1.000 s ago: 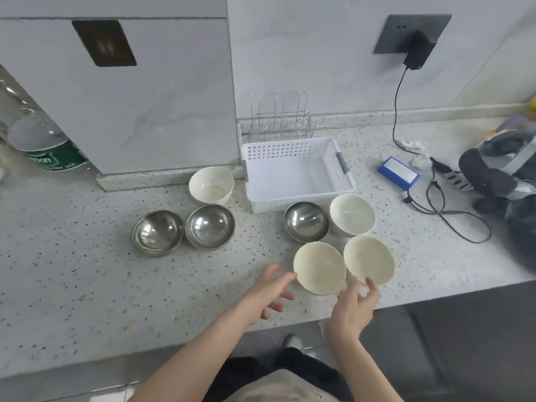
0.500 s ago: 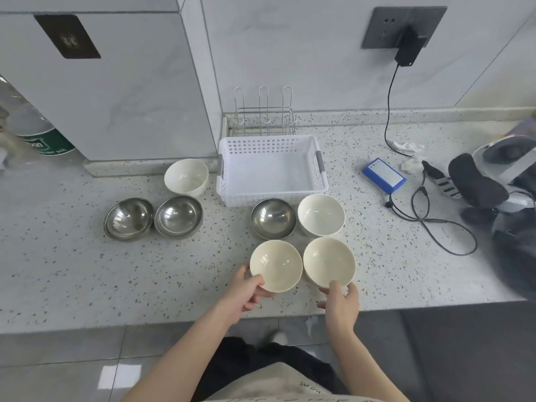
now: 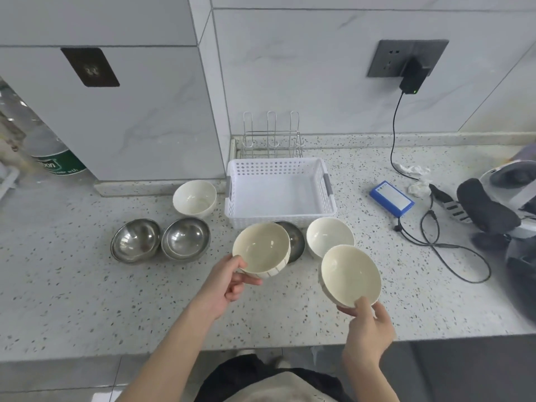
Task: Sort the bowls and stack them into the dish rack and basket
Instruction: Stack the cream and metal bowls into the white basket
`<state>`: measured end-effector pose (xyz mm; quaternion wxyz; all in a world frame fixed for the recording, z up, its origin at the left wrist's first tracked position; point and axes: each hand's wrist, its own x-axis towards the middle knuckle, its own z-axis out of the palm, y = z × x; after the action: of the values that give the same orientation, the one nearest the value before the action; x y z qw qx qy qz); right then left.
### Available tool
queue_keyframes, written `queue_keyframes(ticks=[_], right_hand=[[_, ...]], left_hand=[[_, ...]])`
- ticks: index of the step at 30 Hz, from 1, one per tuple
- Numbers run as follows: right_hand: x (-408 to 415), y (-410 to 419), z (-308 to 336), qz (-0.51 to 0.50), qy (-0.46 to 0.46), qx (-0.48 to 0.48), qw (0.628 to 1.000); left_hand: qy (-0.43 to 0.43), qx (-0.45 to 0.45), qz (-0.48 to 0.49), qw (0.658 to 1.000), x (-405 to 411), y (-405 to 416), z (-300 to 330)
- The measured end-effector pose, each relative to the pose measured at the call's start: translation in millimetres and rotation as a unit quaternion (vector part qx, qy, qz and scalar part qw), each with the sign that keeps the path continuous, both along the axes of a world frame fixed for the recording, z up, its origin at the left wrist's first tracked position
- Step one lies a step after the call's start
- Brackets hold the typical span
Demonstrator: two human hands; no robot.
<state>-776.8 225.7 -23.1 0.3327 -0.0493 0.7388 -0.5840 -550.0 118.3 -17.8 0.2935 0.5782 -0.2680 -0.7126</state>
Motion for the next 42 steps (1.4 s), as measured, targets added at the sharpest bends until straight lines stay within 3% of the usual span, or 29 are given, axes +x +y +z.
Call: queue_keyframes(ticks=[7, 15, 22, 34, 42], right_hand=[[-4, -89, 35, 0.069, 0.013, -0.065, 0.995], [11, -176, 46, 0.193, 0.08, 0.005, 0.978], [43, -243, 18, 0.249, 0.052, 0.047, 0.966], [69, -299, -12, 0.347, 0.048, 0.124, 0.928], [74, -313, -22, 0.34, -0.063, 0.141, 0.928]], left_hand=[[-0.022, -0.055, 0.061, 0.996, 22, -65, 18], [-0.017, -0.043, 0.128, 0.991, 42, -106, 11], [-0.008, -0.032, 0.173, 0.984, 49, -128, 1], [-0.017, -0.049, 0.143, 0.988, 52, -149, 4], [0.044, -0.019, 0.142, 0.989, 53, -156, -2]])
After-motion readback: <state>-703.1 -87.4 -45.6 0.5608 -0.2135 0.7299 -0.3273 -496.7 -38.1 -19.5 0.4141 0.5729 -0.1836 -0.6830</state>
